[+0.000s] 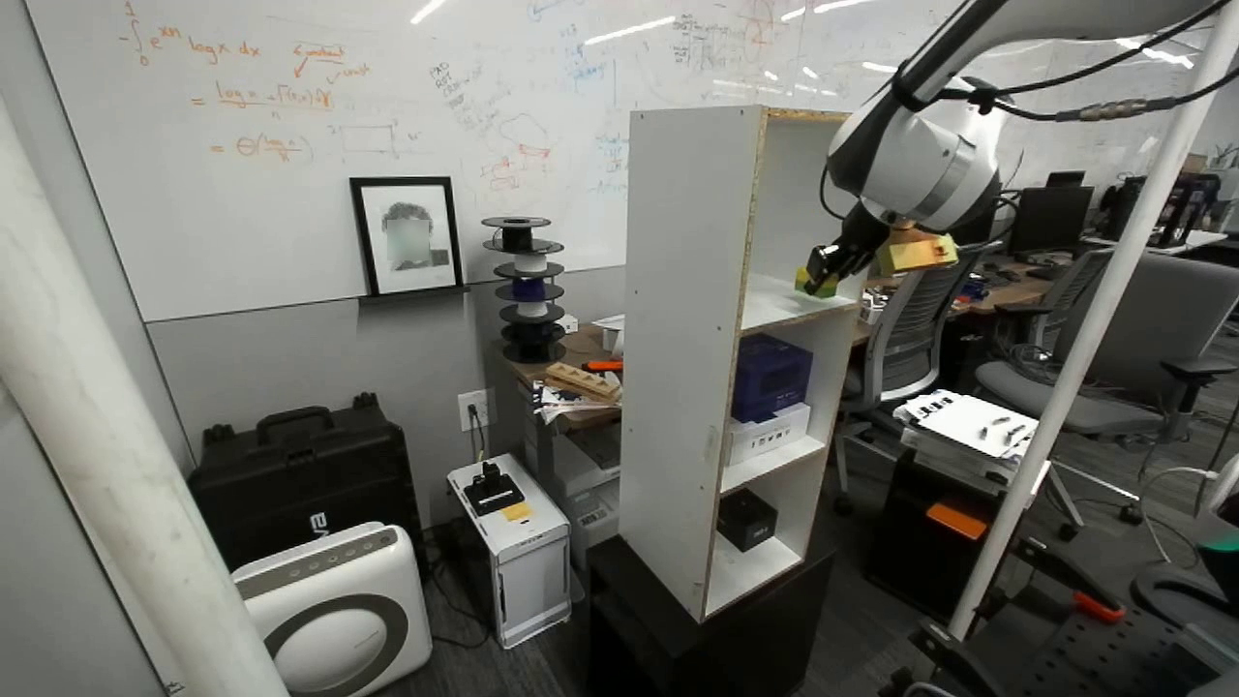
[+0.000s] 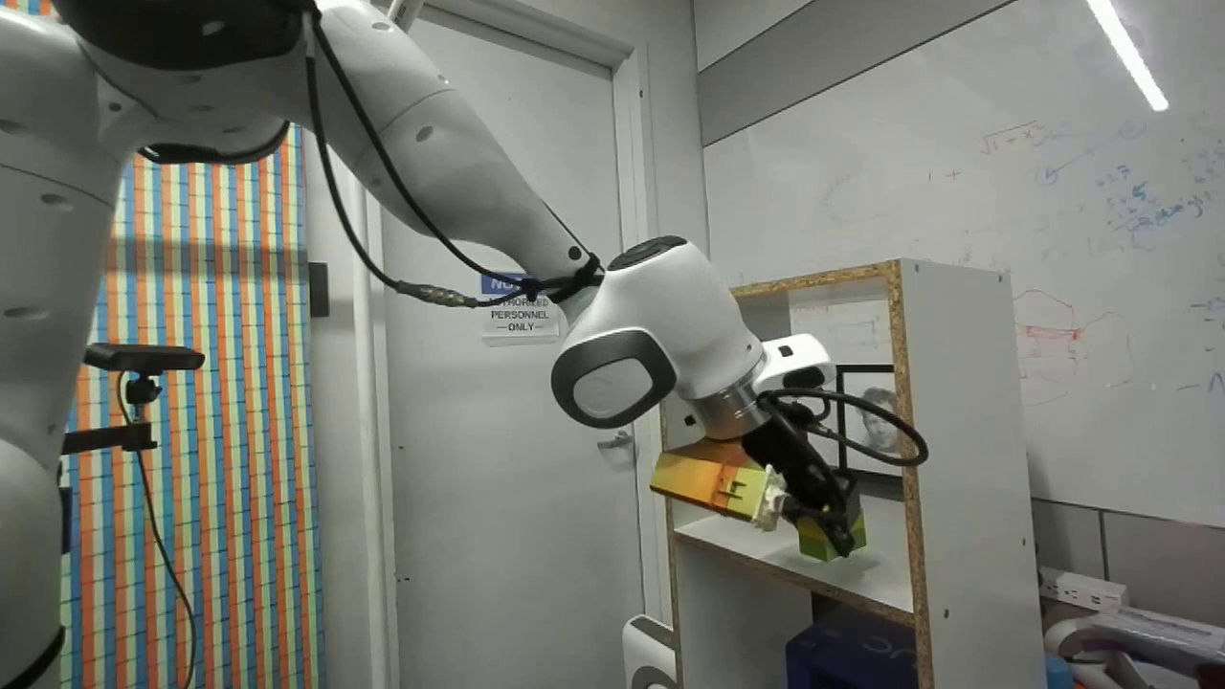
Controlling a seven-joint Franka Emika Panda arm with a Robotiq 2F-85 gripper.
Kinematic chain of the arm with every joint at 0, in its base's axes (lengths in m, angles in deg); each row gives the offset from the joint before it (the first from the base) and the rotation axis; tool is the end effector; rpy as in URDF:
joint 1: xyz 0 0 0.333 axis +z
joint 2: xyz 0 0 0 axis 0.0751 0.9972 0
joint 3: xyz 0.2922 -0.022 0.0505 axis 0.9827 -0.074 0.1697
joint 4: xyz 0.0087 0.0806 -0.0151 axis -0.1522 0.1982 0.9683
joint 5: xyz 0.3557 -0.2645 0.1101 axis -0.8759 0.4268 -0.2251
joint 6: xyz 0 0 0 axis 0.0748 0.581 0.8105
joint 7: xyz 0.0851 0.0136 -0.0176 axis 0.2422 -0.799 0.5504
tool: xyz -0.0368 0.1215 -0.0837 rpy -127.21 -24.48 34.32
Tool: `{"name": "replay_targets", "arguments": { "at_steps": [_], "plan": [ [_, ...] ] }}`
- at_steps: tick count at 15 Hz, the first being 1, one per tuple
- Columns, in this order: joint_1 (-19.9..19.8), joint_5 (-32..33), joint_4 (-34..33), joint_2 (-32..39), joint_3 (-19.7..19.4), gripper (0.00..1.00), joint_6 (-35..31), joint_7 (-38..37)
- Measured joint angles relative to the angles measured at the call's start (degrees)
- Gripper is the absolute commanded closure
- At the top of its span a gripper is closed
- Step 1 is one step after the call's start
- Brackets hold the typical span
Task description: Pick up the sponge and put it on top of the counter
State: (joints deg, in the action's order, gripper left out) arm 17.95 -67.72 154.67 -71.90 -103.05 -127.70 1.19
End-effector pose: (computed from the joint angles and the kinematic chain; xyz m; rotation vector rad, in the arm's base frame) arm 0.5950 -0.1588 0.2364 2.9187 -0.0841 0.9236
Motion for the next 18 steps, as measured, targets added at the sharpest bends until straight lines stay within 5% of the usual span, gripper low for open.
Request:
{"name": "replay_targets", "arguments": {
  "at_steps": [3,6,9,18],
  "plan": [
    [3.24,11.23,8.7,-5.87,-5.87,0.83,-1.67,-9.11],
    [-4.3,22.05,13.92,-11.28,-1.46,0.83,-1.84,-18.78],
    [-6.46,25.72,15.57,-17.85,-0.41,0.83,-1.09,-24.49],
    [-24.44,35.61,7.09,-33.66,18.72,0.83,12.23,-49.58]
  ]
}}
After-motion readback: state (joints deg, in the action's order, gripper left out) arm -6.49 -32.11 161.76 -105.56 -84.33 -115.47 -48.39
